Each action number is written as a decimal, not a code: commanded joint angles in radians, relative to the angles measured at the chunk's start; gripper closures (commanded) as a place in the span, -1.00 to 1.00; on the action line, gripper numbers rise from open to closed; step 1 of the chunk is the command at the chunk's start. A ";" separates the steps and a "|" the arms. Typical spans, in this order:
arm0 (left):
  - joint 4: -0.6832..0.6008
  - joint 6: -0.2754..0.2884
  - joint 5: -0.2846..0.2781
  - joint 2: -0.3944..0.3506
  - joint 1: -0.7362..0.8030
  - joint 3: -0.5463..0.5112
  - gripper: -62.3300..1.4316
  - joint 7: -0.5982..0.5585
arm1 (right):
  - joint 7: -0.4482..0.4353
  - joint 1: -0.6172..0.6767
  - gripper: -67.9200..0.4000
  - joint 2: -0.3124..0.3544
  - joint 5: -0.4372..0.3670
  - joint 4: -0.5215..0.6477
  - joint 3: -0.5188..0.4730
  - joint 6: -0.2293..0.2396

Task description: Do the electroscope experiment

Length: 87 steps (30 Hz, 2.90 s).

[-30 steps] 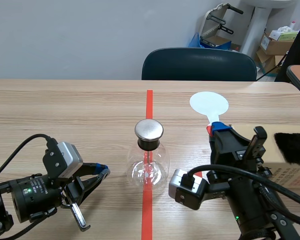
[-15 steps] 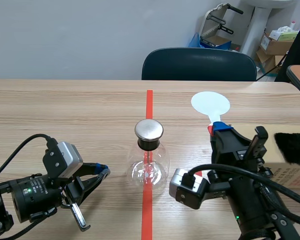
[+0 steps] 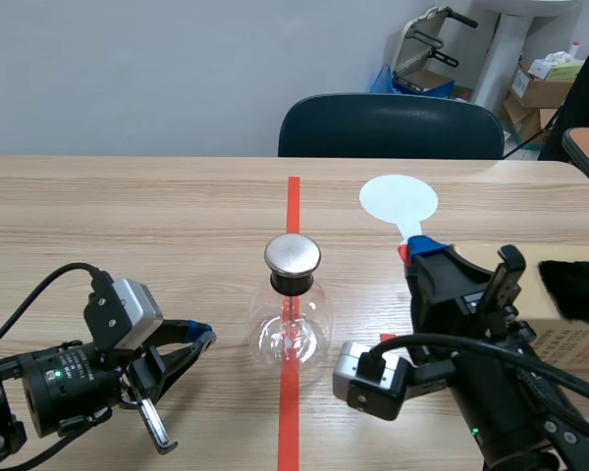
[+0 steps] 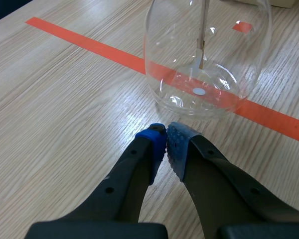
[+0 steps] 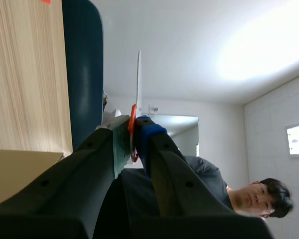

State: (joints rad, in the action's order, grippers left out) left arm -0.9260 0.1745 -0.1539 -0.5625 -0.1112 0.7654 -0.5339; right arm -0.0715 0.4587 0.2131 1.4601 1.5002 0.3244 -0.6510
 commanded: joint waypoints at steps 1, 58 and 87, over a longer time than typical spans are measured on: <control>-0.013 -0.005 -0.005 0.003 -0.005 -0.005 0.78 -0.015 | -0.015 0.002 0.97 0.016 0.001 0.021 0.015 -0.014; -0.013 -0.005 -0.005 0.019 -0.005 -0.005 0.78 -0.014 | -0.039 0.013 0.97 0.028 0.001 0.021 0.043 -0.014; -0.013 -0.005 -0.005 0.035 -0.002 -0.005 0.78 -0.002 | 0.208 0.013 0.97 0.028 0.001 0.021 0.042 -0.014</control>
State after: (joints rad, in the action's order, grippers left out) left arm -0.9260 0.1684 -0.1539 -0.5320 -0.1112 0.7654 -0.5266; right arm 0.1440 0.4774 0.2279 1.4601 1.5009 0.3687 -0.6506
